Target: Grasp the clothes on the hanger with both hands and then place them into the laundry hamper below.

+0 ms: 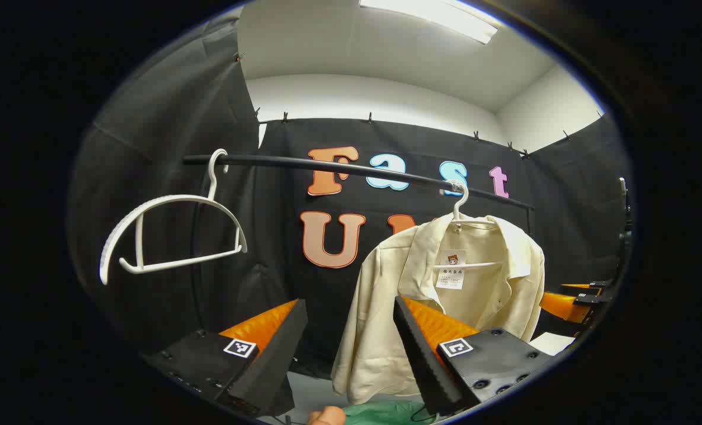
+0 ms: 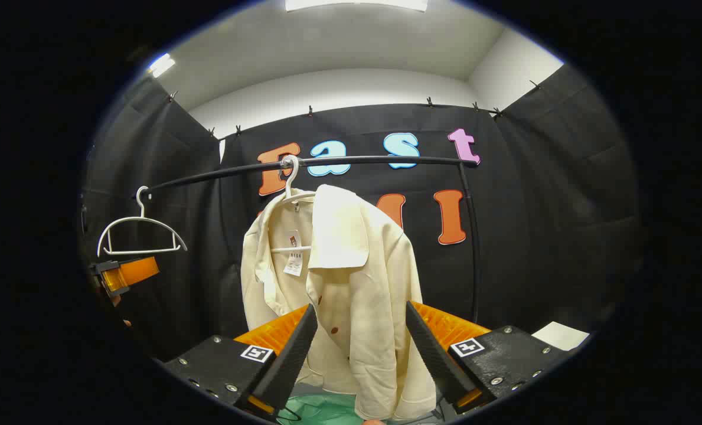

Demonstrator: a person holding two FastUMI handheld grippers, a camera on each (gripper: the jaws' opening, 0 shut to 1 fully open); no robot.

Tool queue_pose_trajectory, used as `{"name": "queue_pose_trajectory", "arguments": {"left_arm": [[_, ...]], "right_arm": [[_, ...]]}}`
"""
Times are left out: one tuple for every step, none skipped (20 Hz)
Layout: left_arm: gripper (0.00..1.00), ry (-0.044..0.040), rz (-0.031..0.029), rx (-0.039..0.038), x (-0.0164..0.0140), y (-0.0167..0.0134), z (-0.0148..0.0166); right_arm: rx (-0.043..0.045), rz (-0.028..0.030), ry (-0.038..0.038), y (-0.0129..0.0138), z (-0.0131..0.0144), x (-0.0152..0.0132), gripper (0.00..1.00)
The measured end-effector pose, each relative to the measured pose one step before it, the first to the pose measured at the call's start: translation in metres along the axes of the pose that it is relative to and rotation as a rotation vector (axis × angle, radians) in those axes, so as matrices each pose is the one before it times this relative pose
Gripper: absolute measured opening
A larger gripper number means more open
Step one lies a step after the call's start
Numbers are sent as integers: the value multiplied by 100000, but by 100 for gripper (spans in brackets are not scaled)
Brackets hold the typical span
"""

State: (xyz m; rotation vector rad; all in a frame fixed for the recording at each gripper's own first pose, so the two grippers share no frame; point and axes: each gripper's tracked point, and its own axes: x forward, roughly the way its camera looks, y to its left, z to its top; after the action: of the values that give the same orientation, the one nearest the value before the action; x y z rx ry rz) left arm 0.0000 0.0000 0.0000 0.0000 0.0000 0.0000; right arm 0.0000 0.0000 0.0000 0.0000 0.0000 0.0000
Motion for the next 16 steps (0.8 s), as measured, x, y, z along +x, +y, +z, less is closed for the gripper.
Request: {"name": "queue_pose_trajectory", "arguments": {"left_arm": [[93, 33, -201, -327, -47, -12, -20], [93, 172, -7, 11, 111, 9, -41], [93, 196, 184, 241, 5, 42, -1], [93, 173, 101, 114, -75, 63, -127], [97, 113, -24, -55, 39, -34, -24], [97, 24, 56, -222, 150, -29, -31], [97, -92, 68, -247, 3, -29, 54], [93, -8, 93, -109, 28, 43, -36], [93, 91, 166, 11, 3, 2, -2], [93, 141, 33, 75, 61, 11, -58], [93, 156, -55, 30, 62, -38, -39], [97, 115, -202, 29, 17, -91, -7], [97, 35, -182, -33, -51, -33, 37], [97, 48, -197, 17, 26, -59, -61], [97, -28, -170, 29, -33, 11, 30], [97, -8, -45, 60, 19, 47, -30]], "right_arm": [[-52, 0, 140, -39, -162, -192, 93], [-76, 215, 394, 122, -108, 82, 93], [61, 197, 449, 46, -160, 10, 93], [112, 129, 386, 87, -107, 160, 93], [70, -123, 227, -169, -58, -4, 93], [28, -228, 11, -86, -54, 65, 93], [74, -230, -10, -69, 28, 51, 93], [178, -49, -12, -94, 3, 135, 93], [275, 96, 147, 58, -3, -27, 93], [298, 87, 263, -53, -161, 61, 93], [182, 63, 217, -5, -96, -39, 93], [-11, -42, 80, -41, -91, 139, 94], [-198, -169, 54, -35, -11, 76, 93], [-272, -66, 55, -47, -146, 165, 93], [-382, -80, -32, 105, -13, -24, 93], [-364, -280, -138, 61, -99, 155, 94]]}}
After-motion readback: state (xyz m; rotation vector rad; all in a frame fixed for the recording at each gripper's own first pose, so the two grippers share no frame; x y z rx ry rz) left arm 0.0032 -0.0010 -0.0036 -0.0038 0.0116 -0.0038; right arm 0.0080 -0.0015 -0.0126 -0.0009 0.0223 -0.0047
